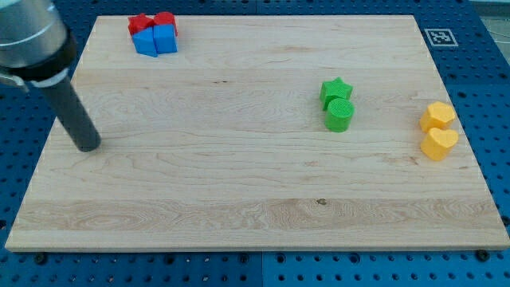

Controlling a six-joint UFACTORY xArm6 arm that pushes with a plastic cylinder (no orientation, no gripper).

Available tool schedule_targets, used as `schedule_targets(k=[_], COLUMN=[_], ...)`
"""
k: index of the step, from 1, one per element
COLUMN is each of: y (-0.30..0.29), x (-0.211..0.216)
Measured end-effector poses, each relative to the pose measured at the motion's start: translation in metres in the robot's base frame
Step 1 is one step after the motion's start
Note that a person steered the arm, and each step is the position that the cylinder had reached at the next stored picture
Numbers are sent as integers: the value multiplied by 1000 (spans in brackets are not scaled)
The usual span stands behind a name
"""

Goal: Place the arm at the center left of the board

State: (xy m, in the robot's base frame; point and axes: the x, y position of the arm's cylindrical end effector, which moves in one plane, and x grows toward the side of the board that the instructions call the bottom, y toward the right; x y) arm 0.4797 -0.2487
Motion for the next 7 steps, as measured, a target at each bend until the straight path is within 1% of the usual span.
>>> schedule_targets(k=[2, 4, 5, 6, 7], y=[-48, -56, -56, -56, -56], x=[-10, -10, -21, -45, -47])
